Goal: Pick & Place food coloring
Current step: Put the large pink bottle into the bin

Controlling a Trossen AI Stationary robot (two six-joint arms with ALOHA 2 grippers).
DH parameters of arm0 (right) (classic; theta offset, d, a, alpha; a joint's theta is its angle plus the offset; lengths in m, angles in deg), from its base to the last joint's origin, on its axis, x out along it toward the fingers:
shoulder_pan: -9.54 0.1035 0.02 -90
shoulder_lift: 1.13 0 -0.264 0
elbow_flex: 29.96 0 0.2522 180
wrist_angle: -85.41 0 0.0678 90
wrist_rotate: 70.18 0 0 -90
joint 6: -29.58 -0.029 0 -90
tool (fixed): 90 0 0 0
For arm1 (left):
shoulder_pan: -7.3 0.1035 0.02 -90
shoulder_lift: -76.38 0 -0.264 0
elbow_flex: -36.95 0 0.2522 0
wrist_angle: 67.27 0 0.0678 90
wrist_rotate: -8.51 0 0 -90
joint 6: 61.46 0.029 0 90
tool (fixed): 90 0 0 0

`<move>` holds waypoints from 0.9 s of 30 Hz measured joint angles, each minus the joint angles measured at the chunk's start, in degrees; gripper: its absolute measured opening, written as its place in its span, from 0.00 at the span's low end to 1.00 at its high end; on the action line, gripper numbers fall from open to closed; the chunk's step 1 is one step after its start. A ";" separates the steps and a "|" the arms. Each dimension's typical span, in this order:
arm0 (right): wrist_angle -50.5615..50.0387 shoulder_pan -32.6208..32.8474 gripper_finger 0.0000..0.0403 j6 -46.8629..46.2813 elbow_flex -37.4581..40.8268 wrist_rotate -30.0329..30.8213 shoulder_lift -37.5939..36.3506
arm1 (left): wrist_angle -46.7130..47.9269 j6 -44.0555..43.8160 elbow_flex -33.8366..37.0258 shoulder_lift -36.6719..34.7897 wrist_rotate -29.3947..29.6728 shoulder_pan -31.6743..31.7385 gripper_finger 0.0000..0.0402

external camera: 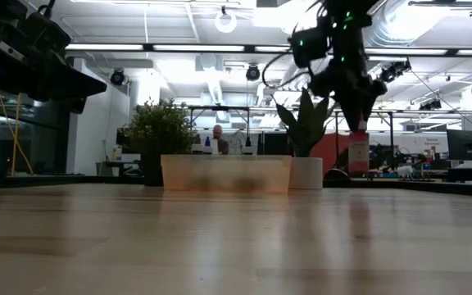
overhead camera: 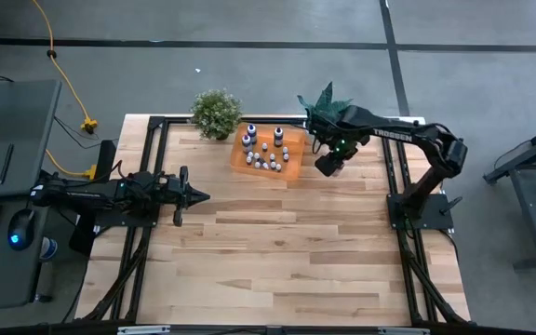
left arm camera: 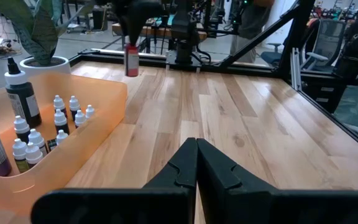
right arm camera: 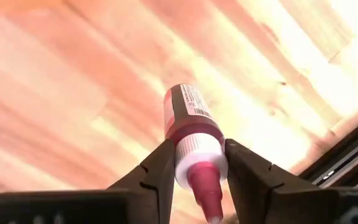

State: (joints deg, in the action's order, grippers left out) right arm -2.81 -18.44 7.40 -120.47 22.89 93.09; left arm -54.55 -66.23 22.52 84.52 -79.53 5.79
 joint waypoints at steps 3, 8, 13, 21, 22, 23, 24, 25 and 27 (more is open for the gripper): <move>-0.82 3.48 0.28 -1.37 0.00 -0.41 -2.03 | 0.02 -0.01 0.00 0.00 0.00 -0.01 0.00; -2.49 10.22 0.28 -4.10 0.02 -1.30 -4.26 | 0.00 0.00 0.00 0.00 0.01 -0.01 0.00; -2.81 16.46 0.28 -7.11 0.02 -2.36 -4.75 | 0.00 0.00 0.00 0.00 0.00 -0.01 0.00; 5.96 21.33 0.28 -9.42 0.02 -6.21 -4.75 | 0.00 -0.01 0.00 0.00 0.00 0.01 0.00; 7.82 21.34 0.28 -9.42 0.02 -6.80 -4.75 | 0.02 -0.01 0.00 0.00 0.02 -0.01 0.00; 9.81 21.32 0.28 -9.44 0.02 -7.42 -4.75 | 0.01 0.01 0.00 0.00 0.01 0.01 0.00; 11.98 21.28 0.28 -9.45 0.02 -8.13 -4.75 | 0.01 0.00 0.00 0.00 0.01 0.00 0.00; 14.37 21.21 0.28 -9.43 0.02 -8.62 -4.75 | 0.00 0.01 0.00 0.00 0.00 0.00 0.00; 18.64 21.11 0.28 -9.16 0.02 -9.66 -4.79 | 0.02 0.01 0.00 -0.01 0.00 0.01 0.00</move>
State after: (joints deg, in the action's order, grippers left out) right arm 15.83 2.67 -1.76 -120.45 13.23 88.30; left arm -54.54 -66.22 22.52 84.51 -79.53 5.80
